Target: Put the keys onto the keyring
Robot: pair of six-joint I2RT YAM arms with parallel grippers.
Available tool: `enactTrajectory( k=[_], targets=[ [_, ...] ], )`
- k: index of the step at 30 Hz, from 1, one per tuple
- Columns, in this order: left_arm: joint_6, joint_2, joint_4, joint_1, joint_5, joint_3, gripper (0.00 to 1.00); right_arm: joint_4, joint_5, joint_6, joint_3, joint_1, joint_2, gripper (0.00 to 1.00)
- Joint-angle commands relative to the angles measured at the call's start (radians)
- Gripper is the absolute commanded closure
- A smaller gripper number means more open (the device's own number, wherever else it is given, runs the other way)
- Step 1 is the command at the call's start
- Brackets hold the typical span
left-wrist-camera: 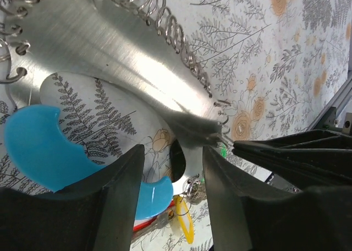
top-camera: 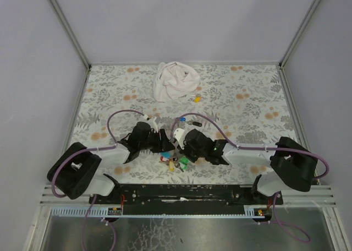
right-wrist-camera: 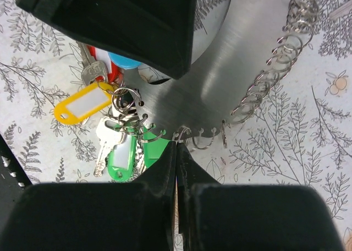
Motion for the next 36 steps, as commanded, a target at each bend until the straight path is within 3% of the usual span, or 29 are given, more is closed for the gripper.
enactTrajectory(
  k=[1,6,18,27,36],
  targets=[
    [-0.004,0.041,0.063,0.004,0.028,-0.009,0.55,0.083,0.044,0.032,-0.027,0.001,-0.005,1.0],
    [-0.011,0.084,0.059,0.003,0.024,-0.007,0.57,0.098,0.102,0.075,-0.053,-0.01,-0.014,0.98],
    [-0.002,0.117,0.019,0.003,-0.001,0.011,0.58,0.034,0.166,0.129,-0.059,-0.025,-0.102,0.79],
    [-0.002,0.125,0.02,0.004,0.007,0.013,0.58,-0.017,0.119,0.157,-0.031,-0.034,-0.095,0.76],
    [0.004,0.12,0.009,0.003,0.001,0.015,0.58,0.069,-0.097,0.14,-0.061,-0.134,-0.045,0.73]
  ],
)
